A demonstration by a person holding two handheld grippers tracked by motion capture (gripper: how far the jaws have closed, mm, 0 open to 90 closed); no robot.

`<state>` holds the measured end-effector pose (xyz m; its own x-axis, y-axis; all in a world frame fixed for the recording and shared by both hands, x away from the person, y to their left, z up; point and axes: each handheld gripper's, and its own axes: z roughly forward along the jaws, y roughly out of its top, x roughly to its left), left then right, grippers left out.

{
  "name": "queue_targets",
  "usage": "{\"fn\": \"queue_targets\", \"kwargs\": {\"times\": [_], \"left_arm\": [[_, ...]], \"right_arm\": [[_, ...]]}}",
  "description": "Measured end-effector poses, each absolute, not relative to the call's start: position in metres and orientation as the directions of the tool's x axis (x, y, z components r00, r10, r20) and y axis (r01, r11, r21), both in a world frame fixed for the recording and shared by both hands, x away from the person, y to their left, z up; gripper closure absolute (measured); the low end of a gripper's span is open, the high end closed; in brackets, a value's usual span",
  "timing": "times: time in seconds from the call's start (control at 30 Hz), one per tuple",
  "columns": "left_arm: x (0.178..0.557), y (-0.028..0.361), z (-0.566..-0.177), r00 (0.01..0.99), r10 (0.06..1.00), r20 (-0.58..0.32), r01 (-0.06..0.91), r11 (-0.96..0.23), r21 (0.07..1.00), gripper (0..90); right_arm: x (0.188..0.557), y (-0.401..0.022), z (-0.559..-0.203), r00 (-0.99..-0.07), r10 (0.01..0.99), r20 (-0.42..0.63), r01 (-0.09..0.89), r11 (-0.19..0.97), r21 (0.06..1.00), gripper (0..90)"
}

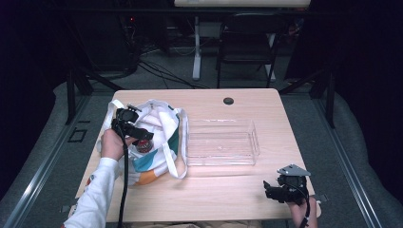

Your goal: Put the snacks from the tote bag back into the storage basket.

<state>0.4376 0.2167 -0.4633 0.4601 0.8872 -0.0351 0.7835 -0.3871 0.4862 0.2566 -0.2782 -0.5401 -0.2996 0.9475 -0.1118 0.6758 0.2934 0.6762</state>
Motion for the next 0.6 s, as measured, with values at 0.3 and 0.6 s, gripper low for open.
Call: {"fn": "queue_targets", "kwargs": {"times": [0.3, 0.6], "left_arm": [[0.449, 0.222, -0.475, 0.437, 0.898, -0.038, 0.812, -0.377, 0.445, 2.0], [0.456, 0.221, -0.483, 0.428, 0.903, -0.034, 0.828, -0.377, 0.414, 2.8]], "right_arm": [[0.257, -0.278, -0.54, -0.301, 0.947, -0.111, 0.675, 0.294, 0.676, 14.0], [0.257, -0.278, -0.54, -0.302, 0.947, -0.11, 0.674, 0.294, 0.677, 14.0]]}}
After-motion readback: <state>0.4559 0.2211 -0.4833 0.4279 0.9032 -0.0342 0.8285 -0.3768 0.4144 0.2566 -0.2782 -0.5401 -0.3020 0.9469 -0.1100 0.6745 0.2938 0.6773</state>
